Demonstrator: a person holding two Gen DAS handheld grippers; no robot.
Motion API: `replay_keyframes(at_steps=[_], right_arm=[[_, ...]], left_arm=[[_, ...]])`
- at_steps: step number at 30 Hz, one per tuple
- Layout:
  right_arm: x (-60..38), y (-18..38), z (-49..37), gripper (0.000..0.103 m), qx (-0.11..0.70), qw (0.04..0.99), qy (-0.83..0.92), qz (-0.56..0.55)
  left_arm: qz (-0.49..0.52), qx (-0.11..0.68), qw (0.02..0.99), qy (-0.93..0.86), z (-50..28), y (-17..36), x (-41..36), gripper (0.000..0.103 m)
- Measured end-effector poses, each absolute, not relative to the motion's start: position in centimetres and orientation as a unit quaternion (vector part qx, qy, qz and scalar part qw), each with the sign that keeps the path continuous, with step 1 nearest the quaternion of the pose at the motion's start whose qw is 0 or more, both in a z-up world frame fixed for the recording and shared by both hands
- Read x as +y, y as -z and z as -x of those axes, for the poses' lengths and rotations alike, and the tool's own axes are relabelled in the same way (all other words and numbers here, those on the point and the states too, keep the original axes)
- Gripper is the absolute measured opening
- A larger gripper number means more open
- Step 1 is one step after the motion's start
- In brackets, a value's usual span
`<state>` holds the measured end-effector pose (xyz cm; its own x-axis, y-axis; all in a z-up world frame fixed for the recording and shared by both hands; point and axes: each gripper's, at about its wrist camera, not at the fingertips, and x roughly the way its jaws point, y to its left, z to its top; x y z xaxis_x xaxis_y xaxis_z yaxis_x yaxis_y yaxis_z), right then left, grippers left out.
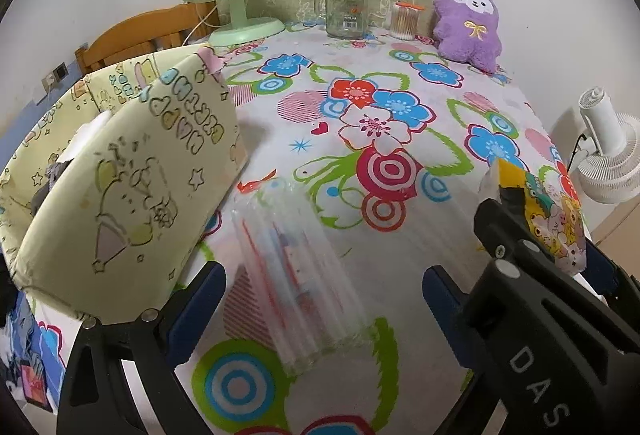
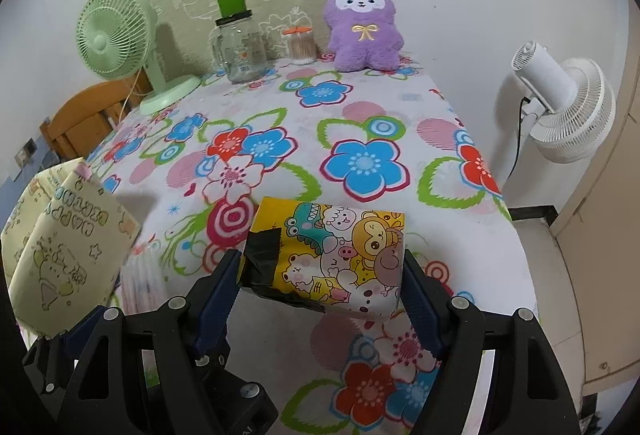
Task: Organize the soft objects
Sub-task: 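Grasp the yellow cartoon packet with the right tool while the left tool grasps the clear straw bag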
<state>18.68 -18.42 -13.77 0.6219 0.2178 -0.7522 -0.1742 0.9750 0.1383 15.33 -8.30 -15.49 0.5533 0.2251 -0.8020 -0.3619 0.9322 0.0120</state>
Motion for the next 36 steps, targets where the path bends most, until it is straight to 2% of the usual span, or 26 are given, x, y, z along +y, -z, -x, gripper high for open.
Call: replay_keyframes(at_steps=[17, 24, 26, 28, 31, 36], right_arm=[[-18.2, 15.2, -20.2, 0.079, 0.434, 0.895, -0.098, -0.026], [-18.1, 15.1, -19.8, 0.079, 0.434, 0.894, -0.105, -0.027], [-18.2, 15.1, -19.5, 0.079, 0.436, 0.893, -0.106, -0.030], [-18.3, 15.1, -19.2, 0.079, 0.438, 0.893, -0.104, -0.034], [-18.5, 15.1, -18.8, 0.079, 0.439, 0.892, -0.099, -0.040], [-18.7, 14.8, -17.7, 0.079, 0.439, 0.893, -0.090, -0.047]], left_arm=[[0.065, 0.452, 0.878, -0.143, -17.5, 16.8, -7.7, 0.099], [0.063, 0.438, 0.889, -0.119, -16.9, 16.5, -7.9, 0.073], [0.059, 0.435, 0.892, -0.109, -16.6, 16.4, -8.1, 0.062], [0.056, 0.433, 0.895, -0.098, -16.3, 16.2, -8.3, 0.045], [0.048, 0.434, 0.896, -0.084, -16.1, 16.1, -8.5, 0.037], [0.044, 0.439, 0.895, -0.068, -15.5, 16.0, -8.7, 0.032]])
